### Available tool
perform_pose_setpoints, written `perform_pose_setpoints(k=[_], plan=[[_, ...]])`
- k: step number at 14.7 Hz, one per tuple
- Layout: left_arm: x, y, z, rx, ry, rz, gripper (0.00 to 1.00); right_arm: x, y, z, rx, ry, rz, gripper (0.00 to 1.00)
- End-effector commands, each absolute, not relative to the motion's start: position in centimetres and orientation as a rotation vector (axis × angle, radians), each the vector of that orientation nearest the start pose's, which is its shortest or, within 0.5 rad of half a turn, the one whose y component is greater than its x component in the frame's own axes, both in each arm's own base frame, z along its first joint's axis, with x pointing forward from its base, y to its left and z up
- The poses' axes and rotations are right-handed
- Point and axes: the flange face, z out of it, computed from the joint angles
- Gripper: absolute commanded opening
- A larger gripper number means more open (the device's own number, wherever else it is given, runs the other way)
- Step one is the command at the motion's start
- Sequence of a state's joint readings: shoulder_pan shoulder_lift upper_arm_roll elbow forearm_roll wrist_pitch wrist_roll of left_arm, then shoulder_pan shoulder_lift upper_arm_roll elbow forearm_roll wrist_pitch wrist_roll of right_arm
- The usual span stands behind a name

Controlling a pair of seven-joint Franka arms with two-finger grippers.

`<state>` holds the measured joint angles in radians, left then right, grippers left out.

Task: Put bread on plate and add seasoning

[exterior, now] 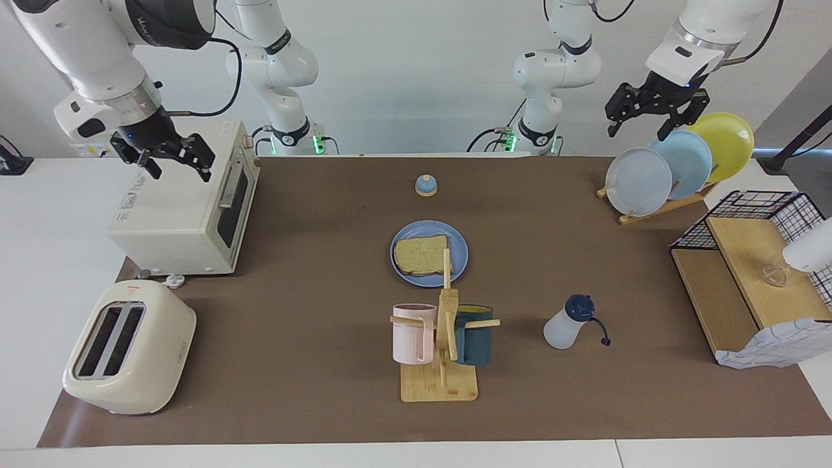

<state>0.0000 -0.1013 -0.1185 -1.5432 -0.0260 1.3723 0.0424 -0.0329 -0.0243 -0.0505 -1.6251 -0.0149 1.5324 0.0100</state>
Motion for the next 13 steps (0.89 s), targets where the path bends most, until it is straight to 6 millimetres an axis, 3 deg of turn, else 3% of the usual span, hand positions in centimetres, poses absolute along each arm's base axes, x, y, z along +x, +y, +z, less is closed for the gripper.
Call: perform_pose_setpoints(k=[1,6,13], plan=[[50.8,-6.8,66.2,-3.141,0.220,0.091,1.00,53.4,-5.0,61.0,-3.155,0.124,0.120,1.00],[53.2,-7.1,64.7,-3.156,0.155,-0.005,1.00,53.4,-5.0,61.0,-3.155,0.124,0.120,1.00],[54.0,-6.6,63.7,-3.150,0.134,0.011,1.00,53.4,-5.0,61.0,-3.155,0.124,0.120,1.00]])
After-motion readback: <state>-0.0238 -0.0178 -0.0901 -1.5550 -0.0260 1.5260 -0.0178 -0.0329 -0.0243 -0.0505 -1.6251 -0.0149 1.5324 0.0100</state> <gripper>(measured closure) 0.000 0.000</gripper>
